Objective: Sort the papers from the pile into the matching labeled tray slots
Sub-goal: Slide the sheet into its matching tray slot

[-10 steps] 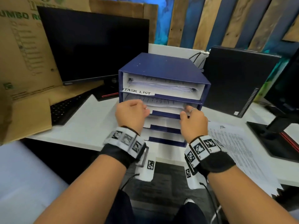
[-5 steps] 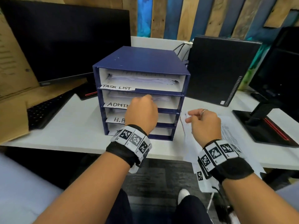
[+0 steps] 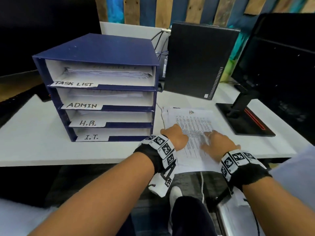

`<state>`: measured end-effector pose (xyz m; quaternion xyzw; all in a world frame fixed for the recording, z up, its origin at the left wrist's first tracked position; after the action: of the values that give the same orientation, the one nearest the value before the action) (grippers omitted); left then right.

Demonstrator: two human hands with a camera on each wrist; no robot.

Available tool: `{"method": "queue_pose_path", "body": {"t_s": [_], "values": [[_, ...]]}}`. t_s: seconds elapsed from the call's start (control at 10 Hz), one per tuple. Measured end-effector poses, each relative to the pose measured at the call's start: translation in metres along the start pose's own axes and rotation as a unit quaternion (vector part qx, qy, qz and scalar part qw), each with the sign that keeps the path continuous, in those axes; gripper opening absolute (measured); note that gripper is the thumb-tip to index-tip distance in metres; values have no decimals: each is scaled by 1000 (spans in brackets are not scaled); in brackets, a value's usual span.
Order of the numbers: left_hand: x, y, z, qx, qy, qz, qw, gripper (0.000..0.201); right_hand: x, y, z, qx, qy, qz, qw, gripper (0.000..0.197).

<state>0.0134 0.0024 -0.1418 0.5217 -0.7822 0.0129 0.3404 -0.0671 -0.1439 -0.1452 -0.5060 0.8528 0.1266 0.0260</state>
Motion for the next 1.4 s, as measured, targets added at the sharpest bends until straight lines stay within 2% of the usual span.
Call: {"method": "queue_pose_path", "body": {"t_s": [0.1,0.2,0.4,0.5,0.6,0.7,0.8,1.0,1.1,1.2,1.3,1.4], "values": [[1,-18,6,-11,80,-48,996,50,4,0,3,-51,11,-31,998,59],[6,-30,-1,5,163,-72,984,50,5,0,0,-51,26,-46,997,62],[13,-34,-12,44,146,-109,982,42,1,3,-5,-64,48,-80,994,59],[16,-33,-14,43,143,-115,982,36,2,1,-5,-65,53,-86,993,61],[24,-31,-13,35,52,-117,991,41,5,-2,-5,-64,52,-86,993,63],[43,-22,-7,114,43,-34,992,52,3,-1,-7,-57,66,-93,992,60],[67,-2,9,131,27,33,990,49,0,0,-9,-56,78,-98,991,38],[81,10,11,207,-95,50,972,38,-2,6,-12,-43,86,-86,992,28],[70,4,12,182,0,28,983,33,-4,9,-15,-38,90,-92,991,31],[74,7,10,180,45,68,980,50,-1,5,-10,-39,86,-86,992,37],[62,0,-3,190,98,23,976,90,5,-2,-2,-50,70,-87,992,47],[34,-22,-5,128,93,-95,983,71,6,-4,0,-56,67,-98,991,63]]}}
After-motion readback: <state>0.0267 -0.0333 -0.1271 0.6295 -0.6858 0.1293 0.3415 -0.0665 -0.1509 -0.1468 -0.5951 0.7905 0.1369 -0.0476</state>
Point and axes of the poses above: each hand's wrist, its own y-axis away from the middle knuckle, its own z-axis out of the palm, x = y × z, the point moved 7 cm from there along -y, towards the middle knuckle, and after that the axes turned 6 degrees about -z, right-handed, at the moved point
